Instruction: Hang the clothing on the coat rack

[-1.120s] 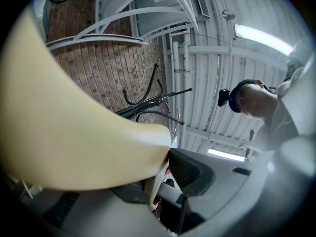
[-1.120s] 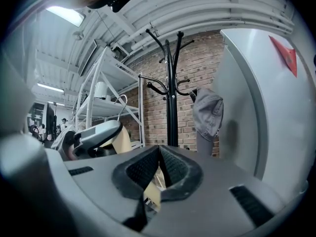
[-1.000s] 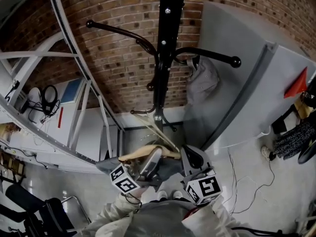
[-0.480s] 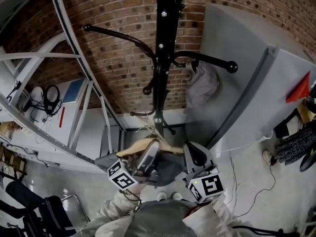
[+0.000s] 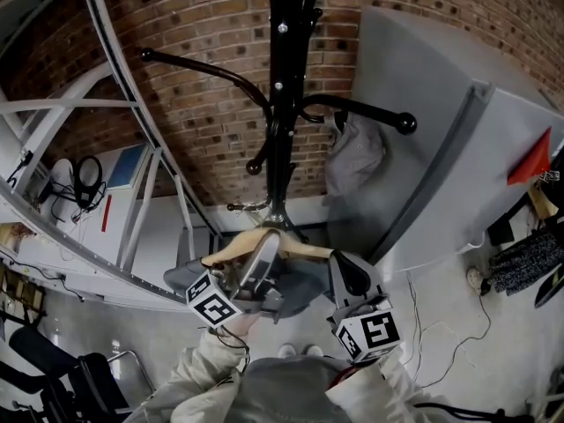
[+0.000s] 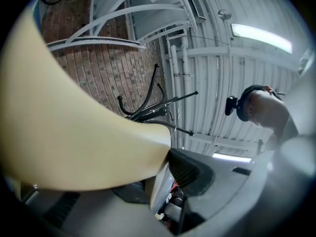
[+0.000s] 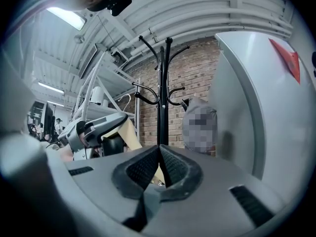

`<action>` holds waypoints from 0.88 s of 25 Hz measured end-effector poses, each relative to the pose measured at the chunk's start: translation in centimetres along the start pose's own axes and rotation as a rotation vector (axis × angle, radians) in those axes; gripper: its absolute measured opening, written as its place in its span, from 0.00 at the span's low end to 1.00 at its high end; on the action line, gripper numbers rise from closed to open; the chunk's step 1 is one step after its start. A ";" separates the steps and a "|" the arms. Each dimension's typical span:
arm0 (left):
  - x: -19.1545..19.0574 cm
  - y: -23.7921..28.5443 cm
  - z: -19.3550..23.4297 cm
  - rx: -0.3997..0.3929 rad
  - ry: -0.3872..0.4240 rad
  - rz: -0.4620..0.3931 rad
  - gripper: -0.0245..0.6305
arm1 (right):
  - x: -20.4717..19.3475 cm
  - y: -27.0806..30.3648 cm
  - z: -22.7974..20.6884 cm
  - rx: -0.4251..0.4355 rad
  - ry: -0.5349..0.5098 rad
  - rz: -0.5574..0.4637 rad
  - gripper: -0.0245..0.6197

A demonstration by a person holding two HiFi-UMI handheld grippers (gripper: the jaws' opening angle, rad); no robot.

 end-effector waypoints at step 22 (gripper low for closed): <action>3.3 4.5 2.5 -0.047 0.042 -0.023 0.21 | 1.0 2.1 -2.1 -0.013 -0.023 -0.031 0.08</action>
Point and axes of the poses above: the fingertips, and each gripper's own axes: y forward along the fingers, z to its left, x out of its top, the point moved 2 cm from there along -y, backward along the fingers, and after that the axes turned 4 degrees about z, right-handed, at the moved point
